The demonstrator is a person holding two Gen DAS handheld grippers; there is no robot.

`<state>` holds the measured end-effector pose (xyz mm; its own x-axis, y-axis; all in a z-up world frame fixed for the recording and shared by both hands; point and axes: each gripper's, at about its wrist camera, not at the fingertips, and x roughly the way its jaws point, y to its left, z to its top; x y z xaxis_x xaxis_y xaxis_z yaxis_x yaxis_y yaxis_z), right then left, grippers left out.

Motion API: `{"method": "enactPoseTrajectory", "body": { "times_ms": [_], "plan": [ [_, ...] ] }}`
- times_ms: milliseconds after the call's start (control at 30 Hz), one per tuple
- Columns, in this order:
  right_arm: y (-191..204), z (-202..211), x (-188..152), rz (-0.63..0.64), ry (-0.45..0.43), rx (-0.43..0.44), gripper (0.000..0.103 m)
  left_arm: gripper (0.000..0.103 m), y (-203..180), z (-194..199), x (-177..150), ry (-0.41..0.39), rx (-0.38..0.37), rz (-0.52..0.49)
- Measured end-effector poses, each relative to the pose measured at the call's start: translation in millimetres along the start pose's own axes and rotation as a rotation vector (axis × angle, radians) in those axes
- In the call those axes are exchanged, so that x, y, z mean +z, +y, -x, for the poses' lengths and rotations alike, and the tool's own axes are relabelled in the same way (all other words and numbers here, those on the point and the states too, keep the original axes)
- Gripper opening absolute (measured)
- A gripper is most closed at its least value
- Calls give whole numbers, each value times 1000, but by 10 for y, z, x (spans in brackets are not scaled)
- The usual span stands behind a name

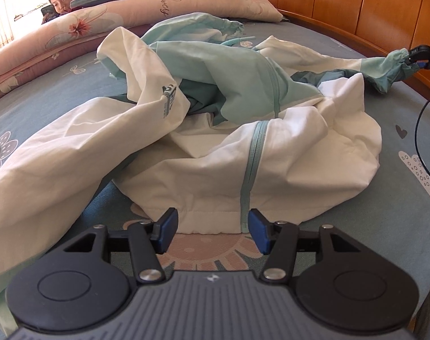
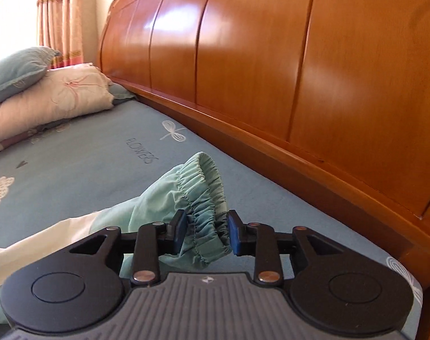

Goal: Fold clothes

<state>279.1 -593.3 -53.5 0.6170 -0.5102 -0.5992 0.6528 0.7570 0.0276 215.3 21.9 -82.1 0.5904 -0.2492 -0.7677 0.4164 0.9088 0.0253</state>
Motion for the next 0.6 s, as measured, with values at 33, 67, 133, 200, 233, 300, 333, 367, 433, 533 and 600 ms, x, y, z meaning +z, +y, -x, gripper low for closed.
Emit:
{"method": "enactPoseTrajectory", "body": {
  "times_ms": [33,67,133,200,233,300,333,367,433,533,600],
  "plan": [
    [-1,-39,-19,-9,13,-28,36,56,12,4,-3,3,0,3],
    [-3,-70,-40,-19,23,-56,38,56,21,6,-6,5,2,6],
    [-14,-63,-85,-36,19,-114,42,56,28,19,-16,5,8,8],
    [-40,-31,-101,-57,4,-182,47,56,32,42,-31,4,11,7],
    [-58,-4,-106,-67,-2,-203,47,56,29,60,-41,0,13,7],
    [-121,105,-99,-84,-5,-185,47,56,29,101,-65,-8,17,10],
    [-141,163,-97,-90,-8,-171,47,56,34,125,-81,-13,18,13],
    [-128,234,-98,-83,-11,-138,50,56,39,147,-103,-18,21,16],
    [-56,405,-133,-48,1,-29,55,56,53,203,-161,-29,30,25],
    [179,709,-267,43,38,154,56,64,98,319,-278,-46,35,55],
    [411,962,-386,124,65,286,56,68,163,426,-371,-55,43,88]
  ]
}}
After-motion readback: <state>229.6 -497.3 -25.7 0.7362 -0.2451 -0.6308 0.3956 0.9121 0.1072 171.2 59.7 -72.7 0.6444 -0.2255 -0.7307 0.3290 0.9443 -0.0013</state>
